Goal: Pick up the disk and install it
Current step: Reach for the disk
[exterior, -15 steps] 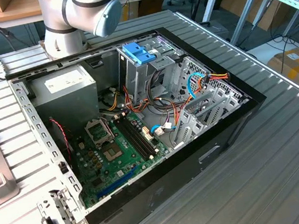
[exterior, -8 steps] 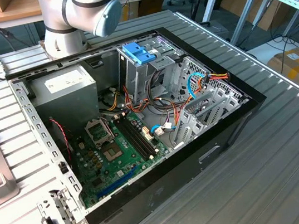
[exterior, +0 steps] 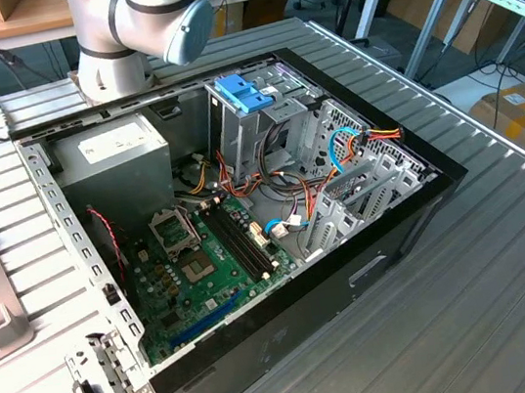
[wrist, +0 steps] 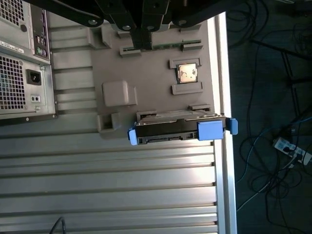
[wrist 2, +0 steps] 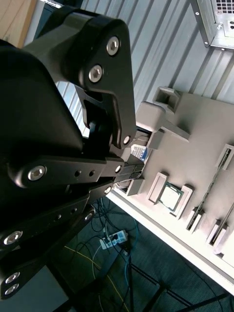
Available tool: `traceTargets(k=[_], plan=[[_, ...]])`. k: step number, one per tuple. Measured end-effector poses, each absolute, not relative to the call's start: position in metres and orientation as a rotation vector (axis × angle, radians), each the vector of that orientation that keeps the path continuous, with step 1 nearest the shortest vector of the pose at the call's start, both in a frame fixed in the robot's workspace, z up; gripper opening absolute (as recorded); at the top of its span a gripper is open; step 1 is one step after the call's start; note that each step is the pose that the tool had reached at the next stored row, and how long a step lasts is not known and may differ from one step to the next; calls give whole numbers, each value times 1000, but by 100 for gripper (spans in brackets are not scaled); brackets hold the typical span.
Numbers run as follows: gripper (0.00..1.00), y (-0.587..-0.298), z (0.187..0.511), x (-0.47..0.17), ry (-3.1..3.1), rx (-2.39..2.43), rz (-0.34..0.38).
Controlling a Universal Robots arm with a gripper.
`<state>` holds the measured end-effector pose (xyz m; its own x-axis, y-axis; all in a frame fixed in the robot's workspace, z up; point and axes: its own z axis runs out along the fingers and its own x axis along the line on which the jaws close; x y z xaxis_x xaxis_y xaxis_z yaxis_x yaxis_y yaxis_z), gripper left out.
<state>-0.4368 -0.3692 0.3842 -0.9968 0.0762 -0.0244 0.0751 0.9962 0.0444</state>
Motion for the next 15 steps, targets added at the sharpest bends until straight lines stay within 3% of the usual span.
traceTargets(k=[15], plan=[[11, -369, 383, -452, 3112, 118, 68]])
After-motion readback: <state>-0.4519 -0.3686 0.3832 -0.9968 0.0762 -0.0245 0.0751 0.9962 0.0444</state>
